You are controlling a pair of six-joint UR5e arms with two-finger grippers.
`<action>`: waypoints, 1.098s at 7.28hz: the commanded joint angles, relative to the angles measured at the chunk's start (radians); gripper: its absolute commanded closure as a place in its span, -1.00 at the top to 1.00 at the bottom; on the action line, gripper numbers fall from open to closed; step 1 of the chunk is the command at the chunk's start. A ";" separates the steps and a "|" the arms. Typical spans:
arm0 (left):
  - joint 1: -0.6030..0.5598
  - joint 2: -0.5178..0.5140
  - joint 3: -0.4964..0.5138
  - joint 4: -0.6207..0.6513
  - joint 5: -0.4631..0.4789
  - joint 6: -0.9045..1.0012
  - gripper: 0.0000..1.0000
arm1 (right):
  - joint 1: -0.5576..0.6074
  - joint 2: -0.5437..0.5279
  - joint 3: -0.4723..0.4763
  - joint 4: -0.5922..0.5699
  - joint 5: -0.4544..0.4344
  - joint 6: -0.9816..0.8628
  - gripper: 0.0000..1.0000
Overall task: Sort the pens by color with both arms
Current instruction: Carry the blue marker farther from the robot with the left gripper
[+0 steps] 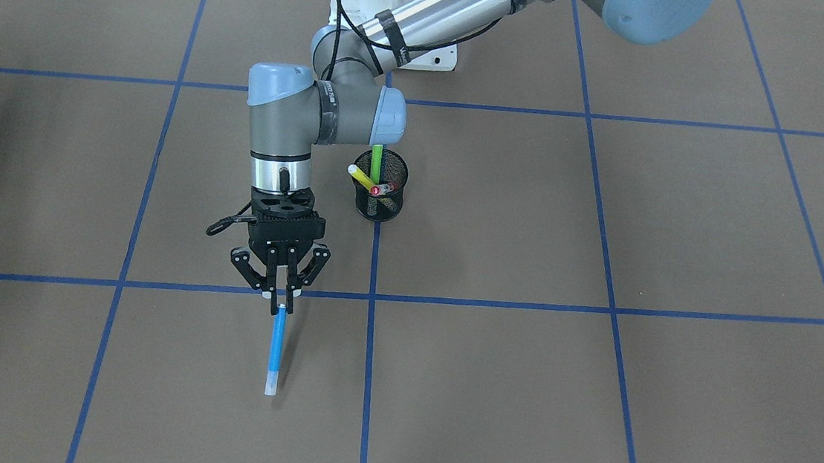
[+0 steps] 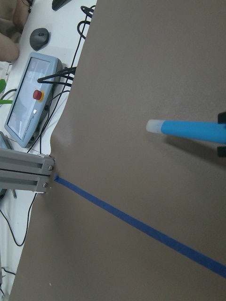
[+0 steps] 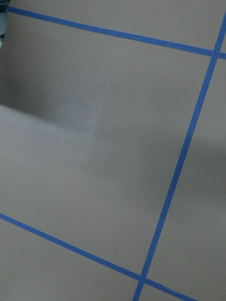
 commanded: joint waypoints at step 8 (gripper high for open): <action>-0.060 0.032 -0.346 0.317 -0.254 0.186 1.00 | -0.017 0.093 0.008 -0.003 0.009 0.138 1.00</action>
